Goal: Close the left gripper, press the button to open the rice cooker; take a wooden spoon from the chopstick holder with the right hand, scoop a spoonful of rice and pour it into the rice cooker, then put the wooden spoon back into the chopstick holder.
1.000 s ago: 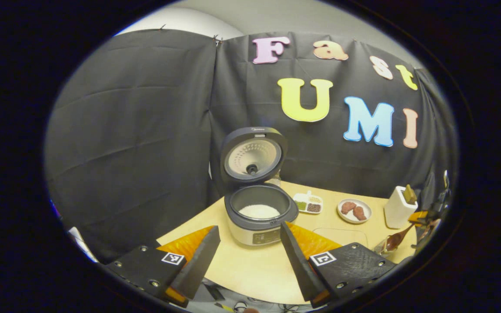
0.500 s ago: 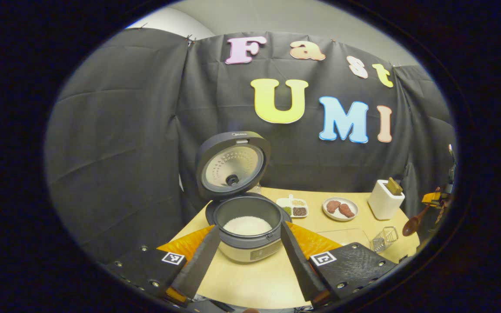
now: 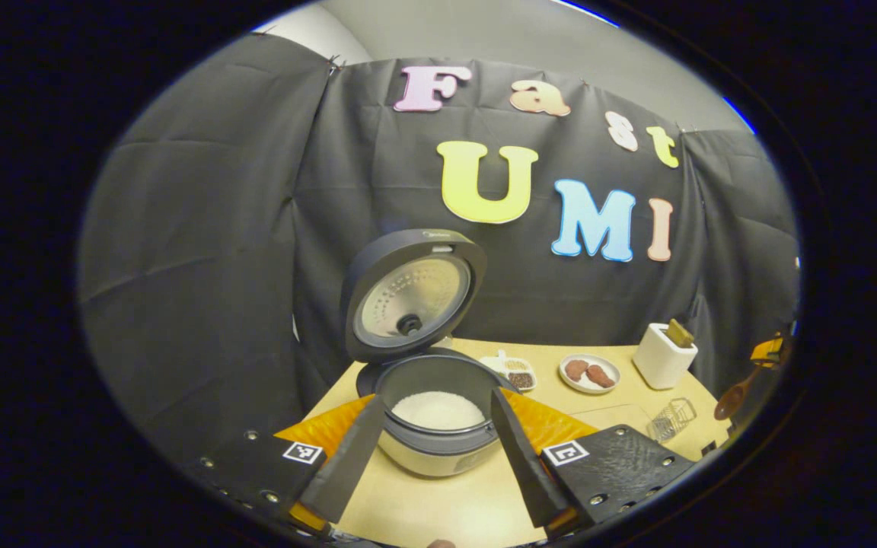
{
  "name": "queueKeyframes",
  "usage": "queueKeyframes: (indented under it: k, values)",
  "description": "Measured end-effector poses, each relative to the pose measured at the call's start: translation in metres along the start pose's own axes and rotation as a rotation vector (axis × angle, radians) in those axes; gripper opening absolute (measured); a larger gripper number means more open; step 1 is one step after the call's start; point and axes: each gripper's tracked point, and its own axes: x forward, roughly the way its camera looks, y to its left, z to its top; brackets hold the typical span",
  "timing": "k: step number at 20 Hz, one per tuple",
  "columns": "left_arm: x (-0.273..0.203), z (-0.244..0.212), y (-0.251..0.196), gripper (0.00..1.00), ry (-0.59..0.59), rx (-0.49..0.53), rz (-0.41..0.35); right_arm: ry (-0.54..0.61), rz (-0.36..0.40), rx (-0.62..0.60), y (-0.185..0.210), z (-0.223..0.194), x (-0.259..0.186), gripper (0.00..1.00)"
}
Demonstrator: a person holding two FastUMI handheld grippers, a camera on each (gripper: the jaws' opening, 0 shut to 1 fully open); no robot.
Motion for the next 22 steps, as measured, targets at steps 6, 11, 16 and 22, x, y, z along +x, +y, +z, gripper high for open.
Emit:
queueKeyframes:
  k: [6,11,16,22]
  values:
    - [0.002,-0.013,0.019,0.89,0.007,-0.001,-0.01,0.034,0.158,-0.006,0.09,-0.016,0.005,0.19]
    - [-0.003,-0.021,0.028,0.89,0.007,-0.051,-0.02,0.079,0.275,-0.09,0.159,-0.038,0.026,0.15]
    - [-0.006,-0.028,0.04,0.89,0.009,-0.055,0.003,0.184,0.307,-0.216,0.186,-0.092,0.056,0.19]
    - [-0.017,-0.049,0.049,0.89,0.053,-0.052,0.045,0.241,0.265,-0.353,0.183,-0.148,0.085,0.19]
